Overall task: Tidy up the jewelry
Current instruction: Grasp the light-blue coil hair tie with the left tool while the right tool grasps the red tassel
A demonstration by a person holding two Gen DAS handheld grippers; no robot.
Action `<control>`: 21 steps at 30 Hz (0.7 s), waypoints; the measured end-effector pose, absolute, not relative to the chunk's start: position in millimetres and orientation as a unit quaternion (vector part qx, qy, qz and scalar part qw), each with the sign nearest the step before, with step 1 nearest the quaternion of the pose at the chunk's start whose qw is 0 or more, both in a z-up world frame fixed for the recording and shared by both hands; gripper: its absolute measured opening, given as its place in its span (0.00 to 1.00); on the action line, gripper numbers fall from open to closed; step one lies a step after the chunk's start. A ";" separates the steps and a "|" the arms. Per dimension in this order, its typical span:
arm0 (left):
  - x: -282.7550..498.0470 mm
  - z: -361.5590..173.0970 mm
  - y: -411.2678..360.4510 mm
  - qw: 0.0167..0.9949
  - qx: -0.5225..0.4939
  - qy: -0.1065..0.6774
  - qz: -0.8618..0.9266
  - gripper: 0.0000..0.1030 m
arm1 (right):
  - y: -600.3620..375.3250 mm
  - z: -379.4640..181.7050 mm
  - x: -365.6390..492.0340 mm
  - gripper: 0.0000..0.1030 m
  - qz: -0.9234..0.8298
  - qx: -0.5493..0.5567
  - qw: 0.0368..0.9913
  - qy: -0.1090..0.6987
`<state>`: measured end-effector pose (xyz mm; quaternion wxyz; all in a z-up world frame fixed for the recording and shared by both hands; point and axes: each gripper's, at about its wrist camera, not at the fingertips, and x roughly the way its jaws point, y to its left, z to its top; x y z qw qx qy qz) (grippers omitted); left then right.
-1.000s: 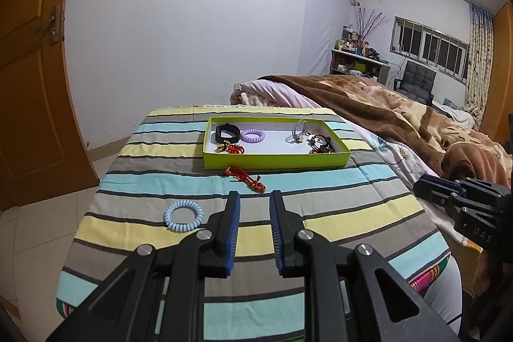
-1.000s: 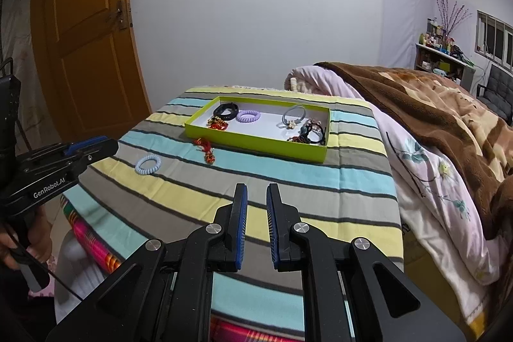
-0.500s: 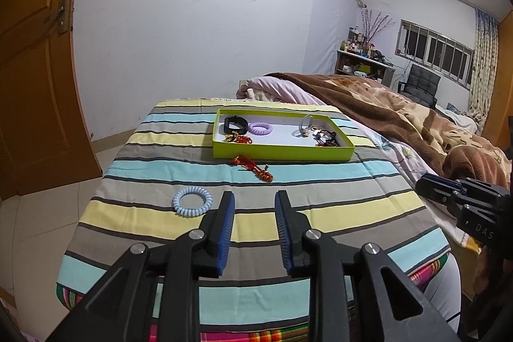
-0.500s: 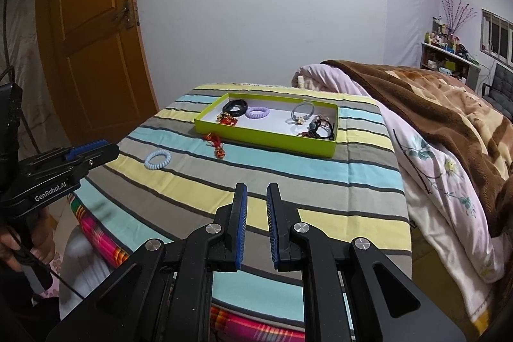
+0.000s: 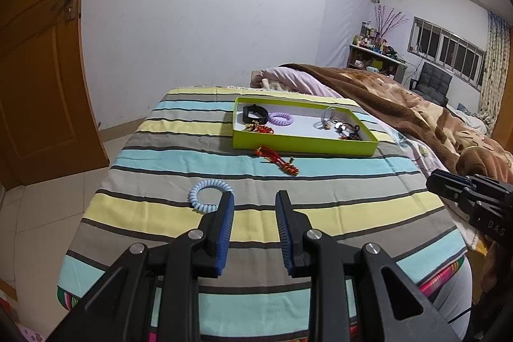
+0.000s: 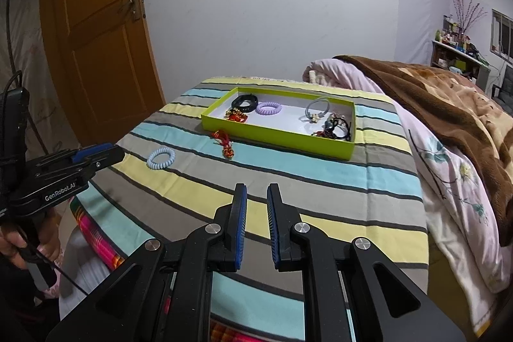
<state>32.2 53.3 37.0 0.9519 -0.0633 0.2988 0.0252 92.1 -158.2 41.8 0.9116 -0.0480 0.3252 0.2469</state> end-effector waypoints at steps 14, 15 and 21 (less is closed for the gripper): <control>71.1 5.0 93.3 0.935 -0.076 0.339 0.067 0.27 | -112.8 14.0 141.0 0.13 0.281 -0.062 0.890 0.353; 74.5 2.5 95.7 0.934 -0.077 0.343 0.068 0.27 | -108.1 10.5 146.7 0.13 0.285 -0.062 0.887 0.358; 91.9 -10.9 104.9 0.925 -0.084 0.364 0.070 0.27 | -85.6 -5.9 175.7 0.13 0.297 -0.074 0.873 0.378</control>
